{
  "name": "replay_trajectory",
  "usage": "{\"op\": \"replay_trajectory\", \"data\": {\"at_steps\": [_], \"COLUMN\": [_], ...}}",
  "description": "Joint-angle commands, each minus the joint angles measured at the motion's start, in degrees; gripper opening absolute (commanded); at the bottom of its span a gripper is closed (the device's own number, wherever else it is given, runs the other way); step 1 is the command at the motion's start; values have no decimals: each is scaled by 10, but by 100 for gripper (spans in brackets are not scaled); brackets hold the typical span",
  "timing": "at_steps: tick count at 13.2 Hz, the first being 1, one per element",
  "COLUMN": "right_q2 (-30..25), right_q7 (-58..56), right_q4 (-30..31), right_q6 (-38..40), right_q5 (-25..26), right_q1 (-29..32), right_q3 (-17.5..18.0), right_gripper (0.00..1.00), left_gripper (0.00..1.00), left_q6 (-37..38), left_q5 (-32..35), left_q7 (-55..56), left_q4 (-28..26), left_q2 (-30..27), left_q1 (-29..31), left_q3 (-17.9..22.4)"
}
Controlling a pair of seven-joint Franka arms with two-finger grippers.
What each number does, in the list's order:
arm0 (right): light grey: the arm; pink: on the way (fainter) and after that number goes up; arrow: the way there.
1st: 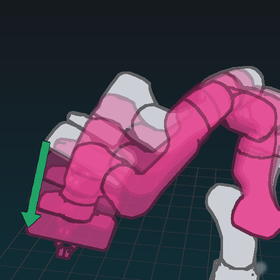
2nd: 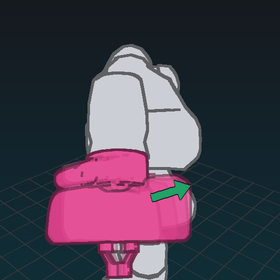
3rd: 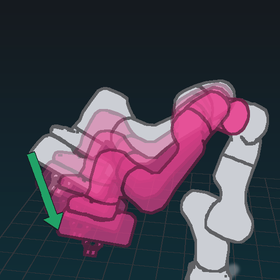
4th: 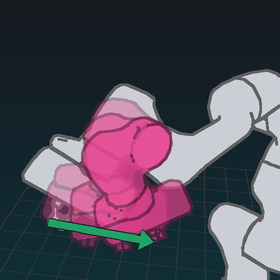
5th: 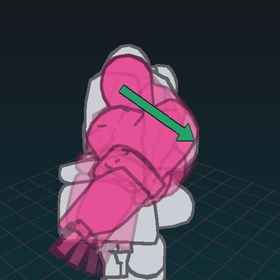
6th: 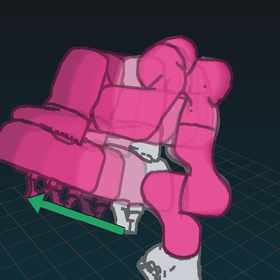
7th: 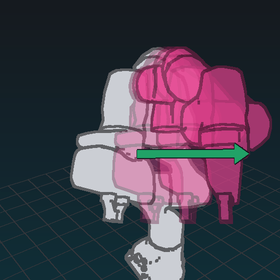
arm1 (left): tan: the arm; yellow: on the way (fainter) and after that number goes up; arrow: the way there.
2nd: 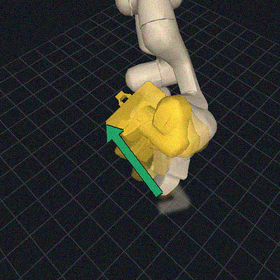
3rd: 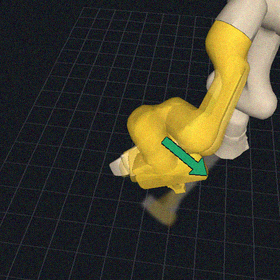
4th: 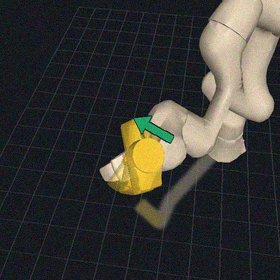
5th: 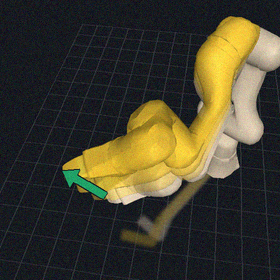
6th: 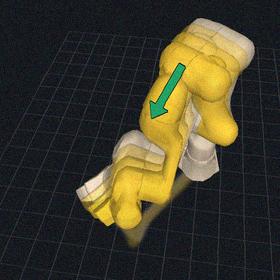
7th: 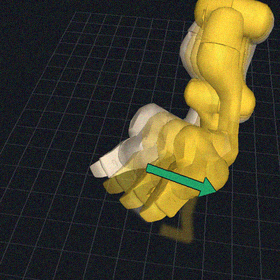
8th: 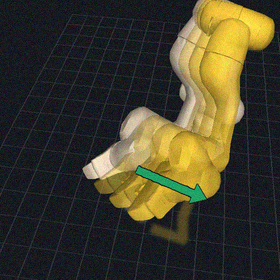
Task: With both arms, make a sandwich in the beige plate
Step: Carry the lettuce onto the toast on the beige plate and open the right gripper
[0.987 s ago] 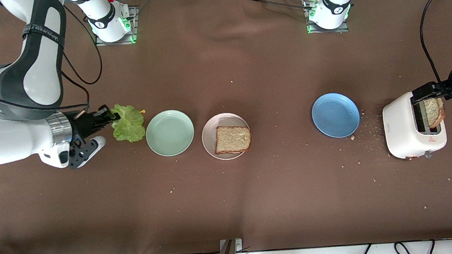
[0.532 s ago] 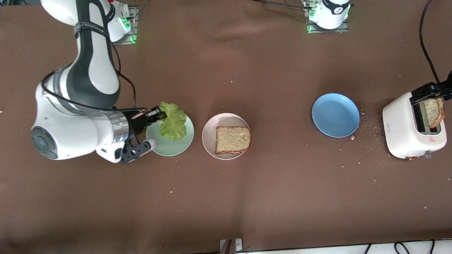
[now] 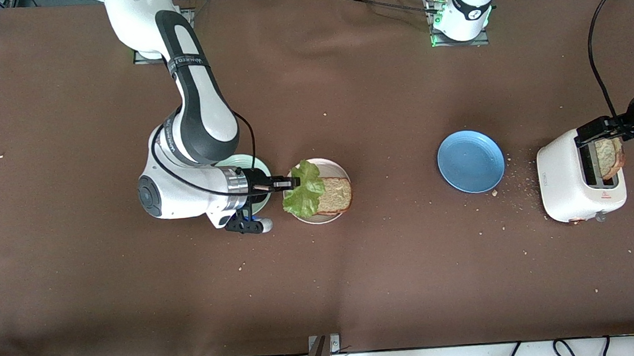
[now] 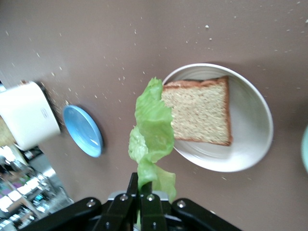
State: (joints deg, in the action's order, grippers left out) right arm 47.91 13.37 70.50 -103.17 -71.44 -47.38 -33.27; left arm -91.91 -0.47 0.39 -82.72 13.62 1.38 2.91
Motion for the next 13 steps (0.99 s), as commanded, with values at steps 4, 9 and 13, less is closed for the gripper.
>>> {"op": "replay_trajectory", "data": {"at_steps": [4, 9, 13], "right_q2": [12, 45, 47], "right_q7": [-1, -86, -139], "right_q4": [74, 92, 119], "right_q6": [-53, -57, -50], "right_q5": [-134, -180, -176], "right_q1": [3, 3, -1], "right_q3": [26, 28, 28], "right_gripper": [0, 0, 54], "left_gripper": [100, 100, 100], "left_q6": [2, 2, 2], "left_q5": [-1, -51, -46], "left_q7": [-10, -8, 0], "left_q4": [-1, 6, 8], "left_q2": [2, 4, 4], "left_q1": [5, 23, 27], "left_q3": [-4, -2, -2]}}
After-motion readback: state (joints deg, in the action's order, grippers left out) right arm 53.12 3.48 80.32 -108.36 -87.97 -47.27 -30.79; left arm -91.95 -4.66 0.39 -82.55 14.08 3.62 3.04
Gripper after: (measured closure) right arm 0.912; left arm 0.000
